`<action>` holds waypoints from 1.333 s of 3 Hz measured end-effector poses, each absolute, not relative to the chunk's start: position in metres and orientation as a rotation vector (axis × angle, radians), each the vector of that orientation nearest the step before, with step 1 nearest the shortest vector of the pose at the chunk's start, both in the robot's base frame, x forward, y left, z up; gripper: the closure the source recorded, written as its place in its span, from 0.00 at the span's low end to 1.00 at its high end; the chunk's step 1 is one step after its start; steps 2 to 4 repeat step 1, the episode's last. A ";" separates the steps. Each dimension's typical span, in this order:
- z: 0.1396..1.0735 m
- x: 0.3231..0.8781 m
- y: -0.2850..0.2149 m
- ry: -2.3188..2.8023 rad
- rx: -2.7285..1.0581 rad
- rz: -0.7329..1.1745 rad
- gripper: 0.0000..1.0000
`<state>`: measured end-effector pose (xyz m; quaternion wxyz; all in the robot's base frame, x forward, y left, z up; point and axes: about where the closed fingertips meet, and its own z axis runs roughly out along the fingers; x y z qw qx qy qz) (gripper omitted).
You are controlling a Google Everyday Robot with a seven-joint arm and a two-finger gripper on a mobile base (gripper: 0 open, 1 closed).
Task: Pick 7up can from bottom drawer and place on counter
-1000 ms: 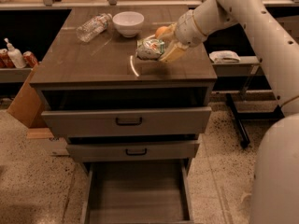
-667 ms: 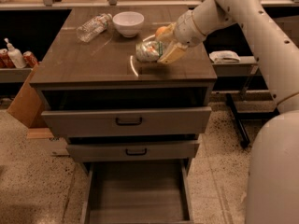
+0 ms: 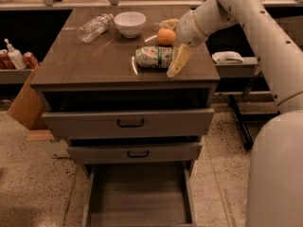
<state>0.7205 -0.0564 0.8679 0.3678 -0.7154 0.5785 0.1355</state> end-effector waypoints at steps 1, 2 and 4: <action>0.886 0.716 -0.071 1.481 -1.795 0.276 0.00; 0.886 0.716 -0.071 1.481 -1.795 0.276 0.00; 0.886 0.716 -0.071 1.481 -1.795 0.276 0.00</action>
Offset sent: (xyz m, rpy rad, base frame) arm 0.0000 0.0000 0.0000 0.0000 0.0000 0.0000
